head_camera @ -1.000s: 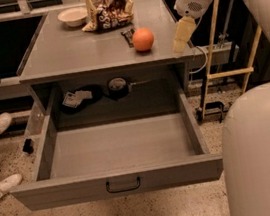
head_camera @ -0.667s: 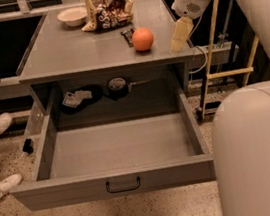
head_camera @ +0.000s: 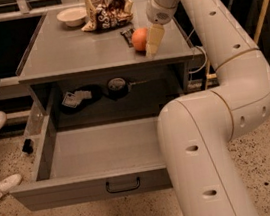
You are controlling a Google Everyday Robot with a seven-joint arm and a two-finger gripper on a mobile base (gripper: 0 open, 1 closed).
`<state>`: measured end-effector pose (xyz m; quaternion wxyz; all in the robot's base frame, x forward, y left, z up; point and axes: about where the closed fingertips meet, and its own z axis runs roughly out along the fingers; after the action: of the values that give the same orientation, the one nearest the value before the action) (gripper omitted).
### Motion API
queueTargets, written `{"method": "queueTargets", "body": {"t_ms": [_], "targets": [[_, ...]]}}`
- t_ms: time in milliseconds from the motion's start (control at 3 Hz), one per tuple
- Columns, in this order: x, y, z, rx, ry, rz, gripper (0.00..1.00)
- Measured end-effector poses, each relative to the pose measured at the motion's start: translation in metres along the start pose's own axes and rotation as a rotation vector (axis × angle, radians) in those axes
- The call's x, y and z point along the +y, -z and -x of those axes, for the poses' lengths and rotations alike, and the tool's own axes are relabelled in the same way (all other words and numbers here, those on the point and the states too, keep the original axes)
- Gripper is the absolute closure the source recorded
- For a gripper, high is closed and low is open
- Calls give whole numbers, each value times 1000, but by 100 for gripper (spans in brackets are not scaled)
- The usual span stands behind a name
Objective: Place orange into top drawer
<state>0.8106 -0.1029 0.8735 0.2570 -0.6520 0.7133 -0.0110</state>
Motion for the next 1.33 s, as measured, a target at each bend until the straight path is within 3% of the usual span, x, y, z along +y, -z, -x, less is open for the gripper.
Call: {"method": "queueTargets", "body": {"t_ms": [333, 1000, 1333], "targets": [[-2, -4, 2, -4, 1, -6, 0], [4, -28, -20, -135, -46, 21, 0], [4, -28, -20, -135, -46, 21, 0]]}}
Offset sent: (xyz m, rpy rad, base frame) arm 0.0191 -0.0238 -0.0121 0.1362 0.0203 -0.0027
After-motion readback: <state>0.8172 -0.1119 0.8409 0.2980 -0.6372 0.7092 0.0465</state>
